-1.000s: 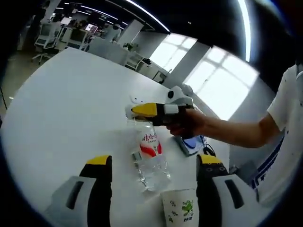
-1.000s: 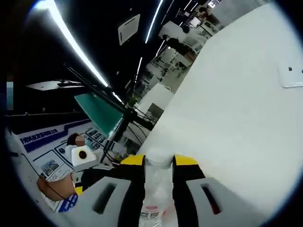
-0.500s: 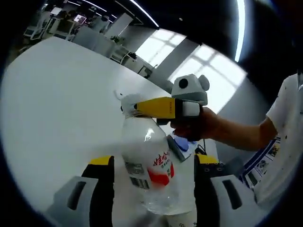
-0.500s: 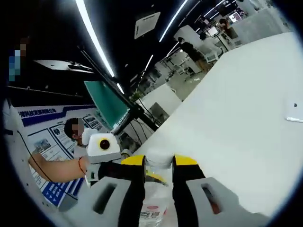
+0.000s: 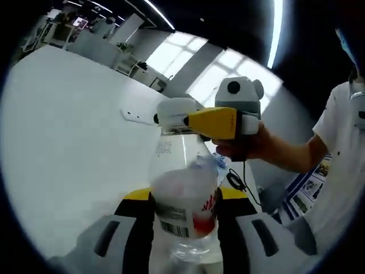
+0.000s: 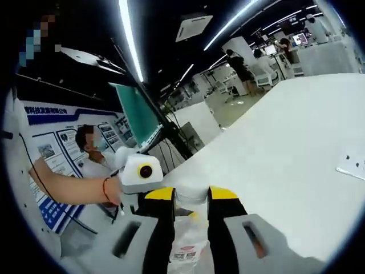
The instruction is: Arrange the tabletop items into an orderly group along one side of the table until the central work area is clear of visible clutter.
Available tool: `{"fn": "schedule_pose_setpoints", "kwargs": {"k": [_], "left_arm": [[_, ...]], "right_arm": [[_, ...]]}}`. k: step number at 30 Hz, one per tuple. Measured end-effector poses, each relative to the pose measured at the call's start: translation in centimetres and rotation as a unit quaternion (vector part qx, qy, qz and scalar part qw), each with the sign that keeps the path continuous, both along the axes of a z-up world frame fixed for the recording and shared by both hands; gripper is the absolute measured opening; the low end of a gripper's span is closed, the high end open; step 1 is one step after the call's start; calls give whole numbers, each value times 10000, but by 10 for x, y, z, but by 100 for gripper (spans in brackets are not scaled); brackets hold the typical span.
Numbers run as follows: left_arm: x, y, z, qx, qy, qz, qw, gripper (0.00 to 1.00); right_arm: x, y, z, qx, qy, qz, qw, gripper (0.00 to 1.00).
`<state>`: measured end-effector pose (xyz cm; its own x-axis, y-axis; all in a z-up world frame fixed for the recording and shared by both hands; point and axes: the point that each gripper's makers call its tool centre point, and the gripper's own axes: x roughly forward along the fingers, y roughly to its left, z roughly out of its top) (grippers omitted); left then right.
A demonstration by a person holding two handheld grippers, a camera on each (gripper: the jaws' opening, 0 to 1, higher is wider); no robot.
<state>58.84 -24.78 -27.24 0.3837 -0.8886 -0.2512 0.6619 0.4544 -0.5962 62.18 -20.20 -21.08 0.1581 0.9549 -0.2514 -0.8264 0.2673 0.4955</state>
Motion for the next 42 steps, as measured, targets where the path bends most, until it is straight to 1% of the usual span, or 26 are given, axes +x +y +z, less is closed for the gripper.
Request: {"fn": "schedule_pose_setpoints", "kwargs": {"k": [6, 7, 8, 9, 10, 11, 12, 14, 17, 20, 23, 25, 26, 28, 35, 42], "left_arm": [[1, -8, 6, 264, -395, -174, 9987, 41], [2, -10, 6, 363, -496, -230, 9978, 41], [3, -11, 7, 433, -575, -268, 9970, 41], [3, -13, 9, 501, -665, -312, 9960, 41], [5, -15, 12, 570, -833, -363, 9942, 41], [5, -17, 14, 606, -889, -409, 9934, 41], [6, -20, 15, 657, -976, -452, 9920, 41], [7, -24, 17, 756, -1113, -544, 9894, 41], [6, -32, 20, 861, -1319, -677, 9852, 41], [7, -39, 26, 973, -1510, -792, 9805, 41], [10, -45, 30, 983, -1619, -864, 9781, 41], [12, -49, 31, 1077, -1723, -953, 9745, 41], [13, -51, 31, 1093, -1743, -971, 9738, 41], [14, -55, 31, 1110, -1783, -1017, 9724, 41], [17, -64, 28, 1203, -1867, -1148, 9683, 41], [19, -65, 23, 1241, -1872, -1201, 9670, 41]], "right_arm": [[-8, -9, 12, -257, -571, 48, 9980, 18], [-9, -10, 13, -306, -663, 59, 9973, 18], [-10, -13, 16, -384, -843, 49, 9957, 18], [-11, -15, 19, -415, -959, 46, 9945, 18], [-12, -16, 22, -433, -1081, 42, 9932, 19], [-12, -19, 26, -465, -1289, 20, 9906, 19], [-15, -22, 27, -518, -1310, 15, 9900, 19], [-16, -28, 30, -634, -1509, -2, 9865, 19], [-21, -36, 35, -813, -1882, -6, 9788, 19], [-24, -42, 41, -868, -2083, -54, 9742, 19], [-23, -49, 45, -949, -2215, -151, 9704, 19], [-23, -53, 46, -1023, -2330, -183, 9669, 19], [-17, -59, 43, -1053, -2362, -199, 9658, 19], [-16, -63, 43, -1086, -2389, -223, 9647, 19], [-12, -73, 39, -1231, -2484, -310, 9603, 19], [-12, -76, 35, -1362, -2569, -344, 9562, 19]]}}
